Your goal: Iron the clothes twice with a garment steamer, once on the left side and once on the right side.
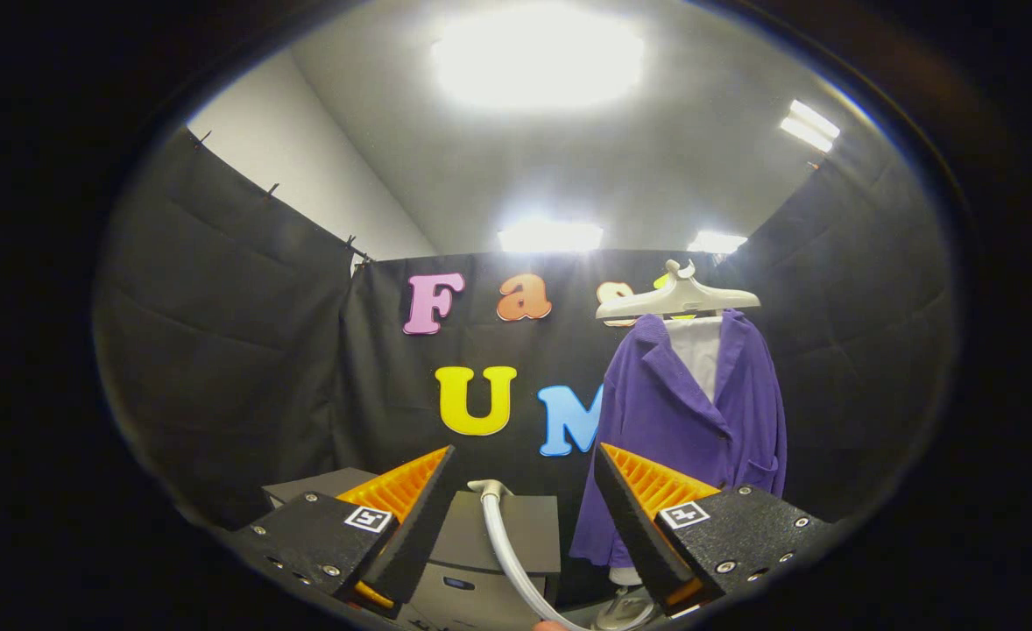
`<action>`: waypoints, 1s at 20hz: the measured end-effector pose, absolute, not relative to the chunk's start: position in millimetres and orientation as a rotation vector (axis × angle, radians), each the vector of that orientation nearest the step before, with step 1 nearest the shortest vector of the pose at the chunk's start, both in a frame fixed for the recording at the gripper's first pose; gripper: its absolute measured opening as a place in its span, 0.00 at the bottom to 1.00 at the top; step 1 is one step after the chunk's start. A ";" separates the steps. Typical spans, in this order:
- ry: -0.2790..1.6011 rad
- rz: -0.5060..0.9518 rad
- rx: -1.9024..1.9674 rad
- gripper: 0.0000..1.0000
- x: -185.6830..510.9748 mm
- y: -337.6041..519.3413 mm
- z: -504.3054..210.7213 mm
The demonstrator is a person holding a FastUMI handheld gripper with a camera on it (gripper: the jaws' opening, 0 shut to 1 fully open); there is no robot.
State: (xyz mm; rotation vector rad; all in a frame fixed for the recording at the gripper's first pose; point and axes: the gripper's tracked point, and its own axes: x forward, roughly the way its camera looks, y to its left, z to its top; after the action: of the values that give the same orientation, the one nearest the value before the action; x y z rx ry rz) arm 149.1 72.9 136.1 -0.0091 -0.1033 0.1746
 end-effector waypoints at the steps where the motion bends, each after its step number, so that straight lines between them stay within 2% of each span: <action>1: -0.088 0.187 -0.002 0.94 162.2 76.2 138.3; 8: 0.016 0.264 0.026 0.94 255.1 100.2 149.7; 20: 0.270 0.354 0.164 0.94 384.8 128.2 117.1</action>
State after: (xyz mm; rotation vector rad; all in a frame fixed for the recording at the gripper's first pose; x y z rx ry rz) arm 384.8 128.2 117.1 0.1635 0.2701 0.3541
